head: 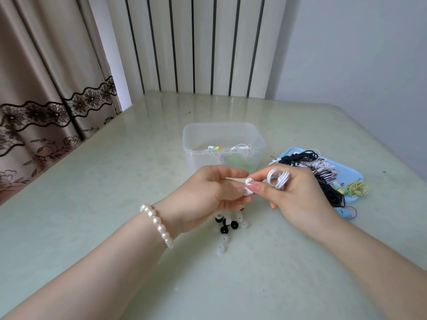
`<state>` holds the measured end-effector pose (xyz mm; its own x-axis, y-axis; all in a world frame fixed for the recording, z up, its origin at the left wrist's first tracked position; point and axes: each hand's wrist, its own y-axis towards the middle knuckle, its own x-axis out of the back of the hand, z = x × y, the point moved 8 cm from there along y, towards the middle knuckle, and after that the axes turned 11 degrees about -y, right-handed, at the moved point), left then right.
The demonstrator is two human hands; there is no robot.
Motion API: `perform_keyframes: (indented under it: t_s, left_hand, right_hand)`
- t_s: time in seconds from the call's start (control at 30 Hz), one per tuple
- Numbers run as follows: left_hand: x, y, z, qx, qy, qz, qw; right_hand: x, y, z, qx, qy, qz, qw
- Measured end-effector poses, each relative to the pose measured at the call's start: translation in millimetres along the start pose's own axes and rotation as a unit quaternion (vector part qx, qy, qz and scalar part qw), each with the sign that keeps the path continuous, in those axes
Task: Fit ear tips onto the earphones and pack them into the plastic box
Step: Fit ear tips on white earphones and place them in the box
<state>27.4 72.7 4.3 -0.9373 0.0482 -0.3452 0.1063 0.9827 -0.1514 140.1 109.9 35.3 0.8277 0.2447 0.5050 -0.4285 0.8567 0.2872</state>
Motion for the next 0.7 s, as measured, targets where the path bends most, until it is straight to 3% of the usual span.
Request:
perform_keyframes:
  t_s: [0.13, 0.27, 0.37, 0.5, 0.7]
  left_hand:
    - [19, 1, -21, -0.086, 0.137, -0.083, 0.983]
    - [47, 0, -41, -0.130, 0.306, -0.157, 0.930]
    - [52, 1, -41, -0.098, 0.377, -0.138, 0.911]
    - [61, 3, -38, -0.064, 0.481, -0.153, 0.861]
    - [48, 10, -19, -0.084, 0.494, -0.143, 0.854]
  right_hand:
    - [17, 1, -2, -0.019, 0.006, -0.058, 0.998]
    - [24, 2, -17, -0.082, 0.049, -0.055, 0.994]
    - [25, 2, -24, -0.101, 0.051, -0.051, 0.992]
    - [19, 1, -31, -0.120, 0.049, -0.027, 0.991]
    - [5, -2, -30, -0.125, 0.054, -0.003, 0.991]
